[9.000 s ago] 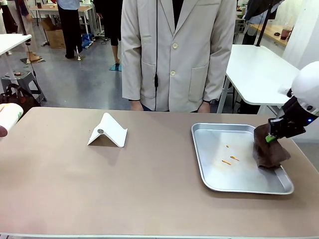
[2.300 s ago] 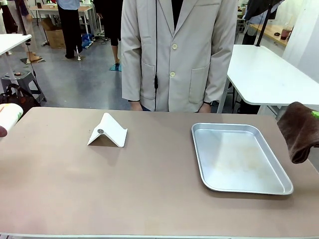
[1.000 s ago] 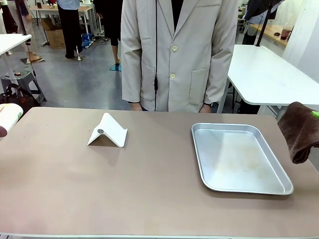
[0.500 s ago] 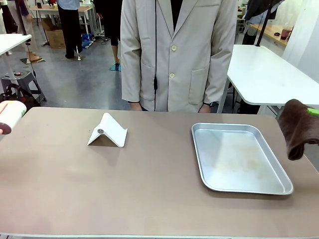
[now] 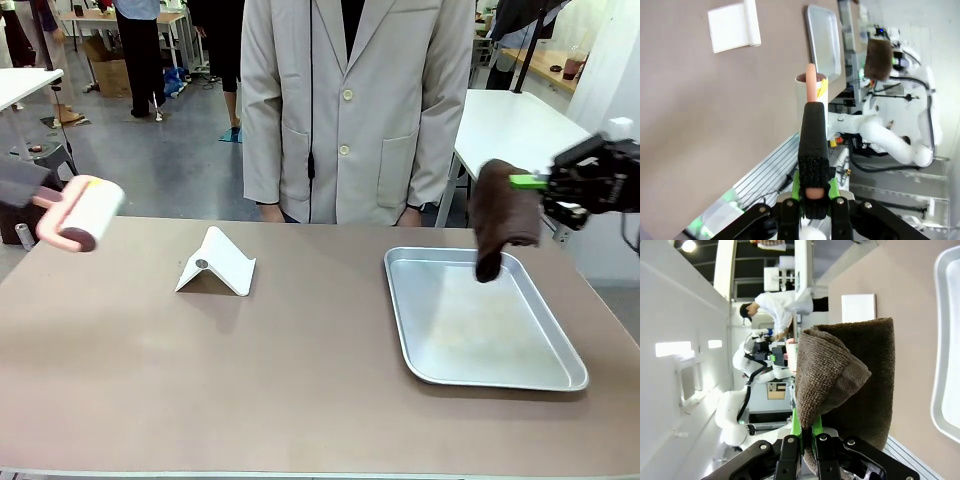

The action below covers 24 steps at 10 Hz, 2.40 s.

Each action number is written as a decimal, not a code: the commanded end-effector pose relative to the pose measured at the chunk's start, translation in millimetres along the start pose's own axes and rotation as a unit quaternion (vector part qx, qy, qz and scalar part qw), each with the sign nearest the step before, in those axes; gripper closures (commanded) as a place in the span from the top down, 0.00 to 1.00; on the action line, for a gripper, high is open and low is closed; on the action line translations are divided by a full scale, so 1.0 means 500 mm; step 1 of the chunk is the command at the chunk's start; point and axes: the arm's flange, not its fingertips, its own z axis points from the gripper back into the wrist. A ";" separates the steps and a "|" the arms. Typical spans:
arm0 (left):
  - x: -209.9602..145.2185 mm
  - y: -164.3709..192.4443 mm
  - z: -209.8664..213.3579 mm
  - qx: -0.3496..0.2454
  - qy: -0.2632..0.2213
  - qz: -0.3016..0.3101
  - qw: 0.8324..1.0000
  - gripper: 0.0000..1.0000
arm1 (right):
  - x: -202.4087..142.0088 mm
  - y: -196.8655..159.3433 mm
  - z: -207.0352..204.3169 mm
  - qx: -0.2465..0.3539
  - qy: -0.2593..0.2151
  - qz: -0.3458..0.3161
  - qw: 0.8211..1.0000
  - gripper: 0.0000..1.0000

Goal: Clean the surface of the table.
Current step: Return the Lint Roller and towel to their original positions.

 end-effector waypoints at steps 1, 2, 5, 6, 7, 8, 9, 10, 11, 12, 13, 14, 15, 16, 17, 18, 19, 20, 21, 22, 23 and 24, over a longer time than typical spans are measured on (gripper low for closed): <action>0.031 -0.058 -0.110 0.050 0.016 0.007 0.999 0.22 | 0.022 0.039 -0.110 -0.022 -0.002 -0.006 1.000 0.09; 0.057 -0.089 -0.157 0.079 0.007 0.017 0.997 0.22 | 0.027 0.040 -0.171 -0.049 -0.009 -0.009 0.999 0.09; 0.116 -0.146 -0.268 0.104 -0.029 0.035 0.994 0.22 | 0.035 -0.004 -0.322 -0.113 0.040 -0.011 0.993 0.09; 0.126 -0.149 -0.291 0.109 -0.029 0.024 0.993 0.22 | 0.045 -0.024 -0.353 -0.134 0.052 -0.011 0.989 0.09; 0.132 -0.143 -0.314 0.120 -0.025 0.019 0.992 0.22 | 0.051 -0.043 -0.376 -0.148 0.073 -0.014 0.986 0.09; 0.140 -0.134 -0.332 0.125 -0.016 0.022 0.992 0.22 | 0.061 -0.060 -0.389 -0.154 0.083 -0.022 0.984 0.09; 0.144 -0.127 -0.339 0.128 -0.014 0.027 0.991 0.22 | 0.070 -0.070 -0.392 -0.156 0.087 -0.027 0.983 0.09; 0.147 -0.124 -0.340 0.123 -0.016 0.032 0.992 0.22 | 0.074 -0.075 -0.391 -0.155 0.090 -0.031 0.983 0.09; 0.148 -0.127 -0.339 0.110 -0.024 0.035 0.993 0.22 | 0.075 -0.072 -0.389 -0.145 0.087 -0.030 0.985 0.09; 0.144 -0.129 -0.321 0.084 -0.027 0.036 0.995 0.22 | 0.079 -0.061 -0.372 -0.133 0.071 -0.029 0.988 0.09; 0.151 -0.118 -0.342 0.123 -0.010 0.030 0.992 0.22 | 0.068 -0.100 -0.388 -0.153 0.089 -0.021 0.984 0.09; 0.151 -0.118 -0.342 0.123 -0.010 0.030 0.992 0.22 | 0.068 -0.100 -0.388 -0.153 0.089 -0.021 0.984 0.09; 0.151 -0.118 -0.342 0.123 -0.010 0.030 0.992 0.22 | 0.068 -0.100 -0.388 -0.153 0.089 -0.021 0.984 0.09; 0.151 -0.118 -0.342 0.123 -0.010 0.030 0.992 0.22 | 0.068 -0.100 -0.388 -0.153 0.089 -0.021 0.984 0.09; 0.152 -0.113 -0.340 0.118 -0.010 0.034 0.992 0.22 | 0.073 -0.099 -0.383 -0.150 0.088 -0.022 0.985 0.09; 0.186 -0.113 -0.369 0.127 0.000 0.044 0.991 0.22 | 0.105 -0.111 -0.413 -0.159 0.098 -0.031 0.982 0.09; 0.263 -0.108 -0.409 0.143 0.002 0.069 0.987 0.22 | 0.156 -0.149 -0.472 -0.164 0.107 -0.052 0.979 0.09; 0.265 -0.108 -0.410 0.142 0.002 0.070 0.987 0.22 | 0.157 -0.150 -0.475 -0.163 0.110 -0.052 0.979 0.09; 0.280 -0.107 -0.412 0.137 -0.003 0.068 0.988 0.22 | 0.166 -0.155 -0.498 -0.170 0.111 -0.053 0.978 0.09; 0.302 -0.101 -0.421 0.138 -0.014 0.063 0.988 0.22 | 0.176 -0.162 -0.528 -0.193 0.098 -0.054 0.975 0.09; 0.313 -0.095 -0.431 0.150 -0.019 0.065 0.986 0.22 | 0.179 -0.167 -0.548 -0.196 0.118 -0.054 0.972 0.09; 0.318 -0.091 -0.431 0.156 -0.015 0.064 0.985 0.22 | 0.183 -0.170 -0.554 -0.197 0.122 -0.058 0.971 0.09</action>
